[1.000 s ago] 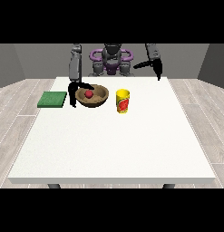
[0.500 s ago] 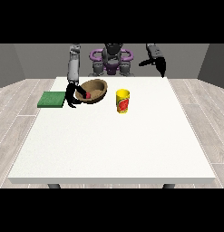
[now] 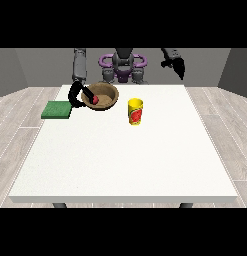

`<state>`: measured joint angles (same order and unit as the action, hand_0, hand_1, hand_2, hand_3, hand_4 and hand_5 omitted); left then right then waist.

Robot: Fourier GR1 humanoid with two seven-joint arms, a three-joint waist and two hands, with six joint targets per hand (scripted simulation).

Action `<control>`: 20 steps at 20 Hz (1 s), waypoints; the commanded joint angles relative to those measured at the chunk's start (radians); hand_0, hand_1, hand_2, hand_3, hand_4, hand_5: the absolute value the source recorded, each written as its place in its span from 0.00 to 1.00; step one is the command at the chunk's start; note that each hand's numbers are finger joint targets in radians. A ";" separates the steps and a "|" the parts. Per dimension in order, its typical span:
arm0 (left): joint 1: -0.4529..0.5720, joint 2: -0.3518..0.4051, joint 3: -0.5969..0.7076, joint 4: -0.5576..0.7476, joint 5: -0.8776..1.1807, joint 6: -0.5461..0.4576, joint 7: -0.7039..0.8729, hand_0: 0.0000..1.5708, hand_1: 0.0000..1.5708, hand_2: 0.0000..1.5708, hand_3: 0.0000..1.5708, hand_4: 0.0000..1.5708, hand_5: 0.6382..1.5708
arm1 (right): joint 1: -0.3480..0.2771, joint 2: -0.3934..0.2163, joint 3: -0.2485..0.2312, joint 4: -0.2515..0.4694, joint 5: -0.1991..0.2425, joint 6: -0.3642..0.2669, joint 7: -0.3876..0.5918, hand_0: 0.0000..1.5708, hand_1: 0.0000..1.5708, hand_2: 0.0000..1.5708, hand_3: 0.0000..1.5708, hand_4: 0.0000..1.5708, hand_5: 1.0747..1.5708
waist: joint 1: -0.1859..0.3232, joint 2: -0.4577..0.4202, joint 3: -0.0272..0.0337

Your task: Pick the cup and pour the ball into the bowl, then pick the bowl and place it on the pad

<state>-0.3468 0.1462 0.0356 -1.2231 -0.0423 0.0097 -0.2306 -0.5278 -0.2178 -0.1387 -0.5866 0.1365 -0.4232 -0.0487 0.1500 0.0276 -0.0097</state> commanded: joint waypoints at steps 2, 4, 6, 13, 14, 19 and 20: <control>0.063 0.024 0.056 0.094 0.023 -0.004 0.008 0.00 0.00 0.00 0.00 0.64 0.83 | -0.092 -0.042 0.052 -0.046 0.030 0.065 0.270 1.00 1.00 1.00 0.57 0.51 0.99 | -0.105 -0.133 0.0080; 0.060 0.015 0.071 0.120 0.012 0.031 -0.016 0.00 0.00 0.00 0.00 0.64 0.82 | -0.118 -0.030 0.092 -0.090 0.059 0.083 0.337 1.00 1.00 1.00 0.57 0.51 0.99 | -0.147 -0.134 0.0087; 0.141 -0.002 0.050 0.088 -0.001 0.035 -0.043 0.00 0.00 0.00 0.00 0.64 0.82 | -0.058 -0.054 0.063 -0.120 0.029 0.119 0.327 1.00 1.00 1.00 0.47 0.51 0.99 | -0.133 -0.157 0.0094; 0.065 0.022 0.054 0.009 0.010 0.005 -0.062 0.00 0.00 0.00 0.00 0.66 0.85 | -0.031 -0.279 -0.083 -0.091 -0.061 0.266 0.170 1.00 1.00 1.00 0.14 0.56 1.00 | -0.087 0.025 0.0103; 0.049 0.054 0.110 0.059 0.048 -0.014 -0.068 0.00 0.00 0.00 0.00 0.67 0.85 | -0.022 -0.258 -0.068 -0.133 -0.066 0.293 0.176 1.00 1.00 1.00 0.14 0.56 1.00 | -0.129 0.012 0.0098; 0.038 0.158 0.206 0.055 0.126 -0.107 -0.126 0.00 0.00 0.00 0.00 0.82 0.94 | -0.022 -0.333 -0.120 -0.115 -0.073 0.287 0.135 1.00 1.00 1.00 0.00 0.57 1.00 | -0.090 0.075 0.0097; -0.025 0.212 0.254 0.037 0.182 -0.148 -0.070 0.00 0.00 0.00 0.00 0.83 0.95 | -0.019 -0.356 -0.140 -0.097 -0.089 0.315 0.088 1.00 1.00 1.00 0.00 0.58 1.00 | -0.077 0.109 0.0103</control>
<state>-0.3122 0.2591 0.1918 -1.1817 0.0541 -0.0658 -0.3040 -0.5548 -0.5026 -0.2307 -0.6987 0.0752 -0.1534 0.1108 0.0575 0.0673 0.0000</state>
